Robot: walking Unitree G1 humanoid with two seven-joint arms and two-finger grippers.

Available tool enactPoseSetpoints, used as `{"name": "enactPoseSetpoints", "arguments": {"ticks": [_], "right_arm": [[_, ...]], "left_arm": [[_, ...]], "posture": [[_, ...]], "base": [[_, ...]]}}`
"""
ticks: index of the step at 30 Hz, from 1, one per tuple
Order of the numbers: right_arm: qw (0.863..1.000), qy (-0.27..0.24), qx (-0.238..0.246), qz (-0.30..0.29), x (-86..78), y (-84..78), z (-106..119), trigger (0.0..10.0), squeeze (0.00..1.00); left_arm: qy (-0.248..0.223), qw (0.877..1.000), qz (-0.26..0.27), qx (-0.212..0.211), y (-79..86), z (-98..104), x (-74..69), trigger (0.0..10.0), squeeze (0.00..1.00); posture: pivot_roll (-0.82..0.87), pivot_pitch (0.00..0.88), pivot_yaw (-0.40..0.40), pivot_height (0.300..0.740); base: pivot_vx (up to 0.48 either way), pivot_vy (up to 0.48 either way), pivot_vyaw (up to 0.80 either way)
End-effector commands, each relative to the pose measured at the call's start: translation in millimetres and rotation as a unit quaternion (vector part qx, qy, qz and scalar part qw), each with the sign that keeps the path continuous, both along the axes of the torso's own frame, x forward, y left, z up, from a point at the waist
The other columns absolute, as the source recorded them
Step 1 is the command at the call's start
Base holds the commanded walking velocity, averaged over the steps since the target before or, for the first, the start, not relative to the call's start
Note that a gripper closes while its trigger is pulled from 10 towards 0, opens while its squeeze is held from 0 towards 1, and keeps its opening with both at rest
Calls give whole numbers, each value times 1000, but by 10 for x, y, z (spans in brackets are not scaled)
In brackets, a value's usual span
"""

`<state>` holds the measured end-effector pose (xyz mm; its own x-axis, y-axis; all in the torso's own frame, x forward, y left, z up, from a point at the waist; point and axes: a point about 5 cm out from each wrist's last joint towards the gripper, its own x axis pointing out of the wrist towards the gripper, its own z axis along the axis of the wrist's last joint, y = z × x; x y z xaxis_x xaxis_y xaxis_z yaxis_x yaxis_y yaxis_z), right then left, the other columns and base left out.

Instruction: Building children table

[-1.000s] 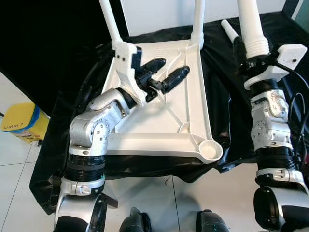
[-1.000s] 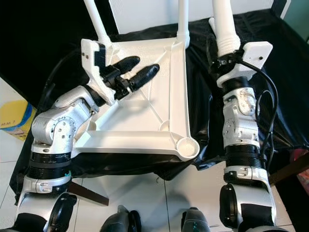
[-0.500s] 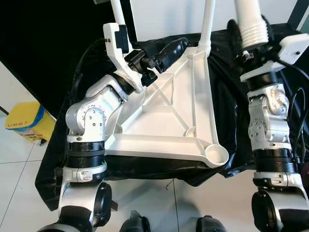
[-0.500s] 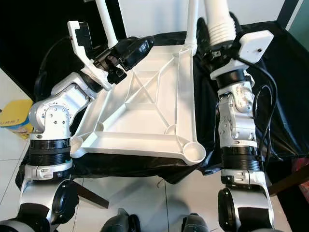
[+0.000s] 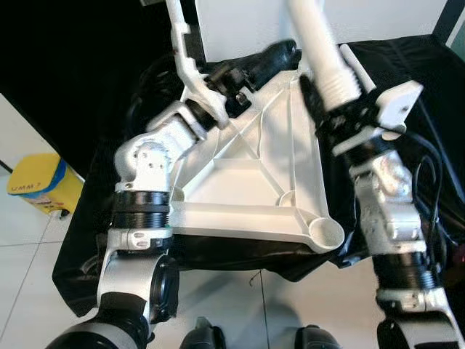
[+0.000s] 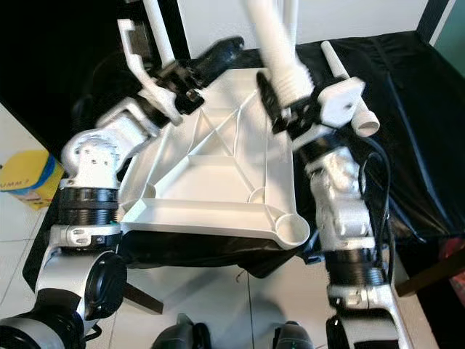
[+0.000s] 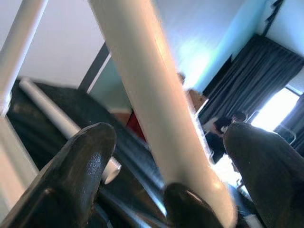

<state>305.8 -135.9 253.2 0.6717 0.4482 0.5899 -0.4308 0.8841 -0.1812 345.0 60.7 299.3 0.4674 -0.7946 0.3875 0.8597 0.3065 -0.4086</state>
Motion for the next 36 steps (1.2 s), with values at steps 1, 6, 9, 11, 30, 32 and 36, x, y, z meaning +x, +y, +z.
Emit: {"name": "enactPoseSetpoints", "arguments": {"ticks": [1,6,9,11,30,32,36], "right_arm": [[1000,-11,-7,22,-60,88,24,10000,0],[999,8,-30,38,-106,153,-103,10000,0],[998,25,-40,47,-123,180,-192,10000,0],[998,25,-40,47,-123,180,-192,10000,0],[988,103,-93,68,-318,176,-680,10000,0],[988,102,-94,69,-315,182,-675,10000,0],[988,101,-95,71,-315,192,-669,10000,0]], "left_arm": [[-39,998,-49,2,-49,29,-29,10000,0],[-28,999,-41,15,-75,-7,15,10000,0],[-16,999,-28,16,-66,0,70,10000,0],[-16,999,-28,16,-66,0,70,10000,0],[77,989,120,-41,614,285,594,10000,0],[78,988,128,-39,641,279,609,10000,0],[77,988,128,-42,664,272,618,0,0]], "posture": [[-160,65,105,740],[-156,79,101,740],[-153,79,100,740],[-153,79,100,740],[-133,63,101,740],[-132,63,101,740],[-128,61,101,740]], "base": [[0,0,0],[0,0,0],[0,0,0],[0,0,0],[0,0,0],[0,0,0],[0,0,0]]}}
